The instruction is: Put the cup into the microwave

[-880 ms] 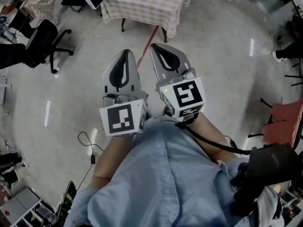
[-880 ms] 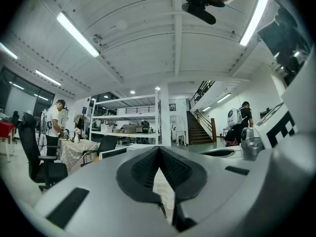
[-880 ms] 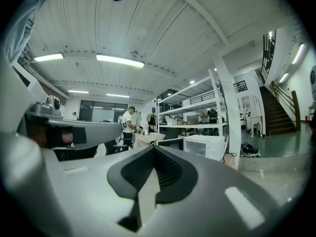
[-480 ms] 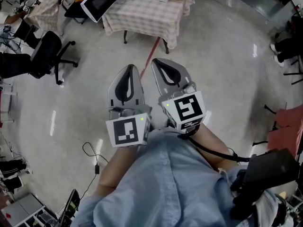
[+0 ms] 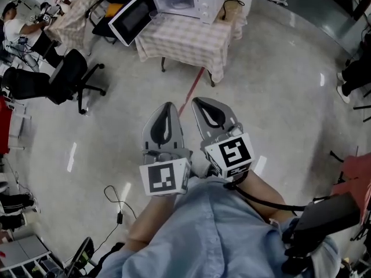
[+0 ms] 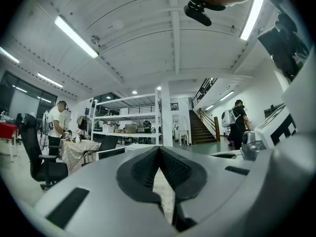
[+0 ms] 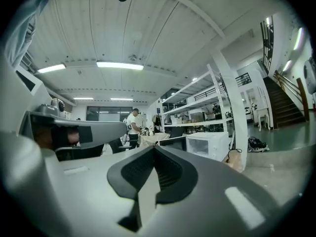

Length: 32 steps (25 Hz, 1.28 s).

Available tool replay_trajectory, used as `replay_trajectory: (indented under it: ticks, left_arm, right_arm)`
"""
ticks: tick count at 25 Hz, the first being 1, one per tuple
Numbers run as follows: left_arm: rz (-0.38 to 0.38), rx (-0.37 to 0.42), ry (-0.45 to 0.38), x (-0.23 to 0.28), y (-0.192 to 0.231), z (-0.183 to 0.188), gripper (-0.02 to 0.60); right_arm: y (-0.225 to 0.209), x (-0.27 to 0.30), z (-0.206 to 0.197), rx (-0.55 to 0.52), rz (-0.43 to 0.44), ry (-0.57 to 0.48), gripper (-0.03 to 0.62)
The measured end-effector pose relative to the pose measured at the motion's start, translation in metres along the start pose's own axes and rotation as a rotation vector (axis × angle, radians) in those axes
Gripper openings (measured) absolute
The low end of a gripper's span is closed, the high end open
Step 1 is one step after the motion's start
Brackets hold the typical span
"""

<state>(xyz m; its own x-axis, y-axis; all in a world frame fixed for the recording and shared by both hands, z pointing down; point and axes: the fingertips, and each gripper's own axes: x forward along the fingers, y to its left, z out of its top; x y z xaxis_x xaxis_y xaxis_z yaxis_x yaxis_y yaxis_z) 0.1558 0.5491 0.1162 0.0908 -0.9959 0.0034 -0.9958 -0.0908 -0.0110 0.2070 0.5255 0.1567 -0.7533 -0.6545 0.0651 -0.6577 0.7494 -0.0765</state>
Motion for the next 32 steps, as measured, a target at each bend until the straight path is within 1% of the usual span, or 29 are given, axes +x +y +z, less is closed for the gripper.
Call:
replay_trajectory:
  ticks: [4,8,11,15,18,24,32]
  left_arm:
    - [0.021,-0.007,0.018,0.008,0.011,-0.005,0.006]
    - [0.030,-0.026,0.040,0.020,0.025,-0.021,0.006]
    - [0.026,-0.033,0.042,0.040,0.037,-0.025,0.006]
    - [0.009,-0.050,0.045,0.072,0.060,-0.027,0.006]
    - [0.001,-0.060,0.057,0.098,0.082,-0.032,0.006]
    - [0.000,-0.080,0.059,0.148,0.139,-0.036,0.006]
    - [-0.018,-0.104,0.045,0.194,0.203,-0.034,0.006]
  right_arm:
    - [-0.002,0.017,-0.001,0.006,0.018,0.005,0.003]
    - [-0.006,0.036,-0.019,0.011,0.025,0.052,0.002]
    - [-0.016,0.054,-0.018,0.010,0.017,0.050,0.003]
    - [-0.028,0.092,-0.018,0.020,0.000,0.058,0.003]
    - [-0.035,0.127,-0.022,0.035,-0.006,0.075,0.003]
    - [-0.045,0.202,-0.021,0.028,-0.023,0.092,0.003]
    - [-0.043,0.283,-0.009,-0.002,-0.031,0.097,0.002]
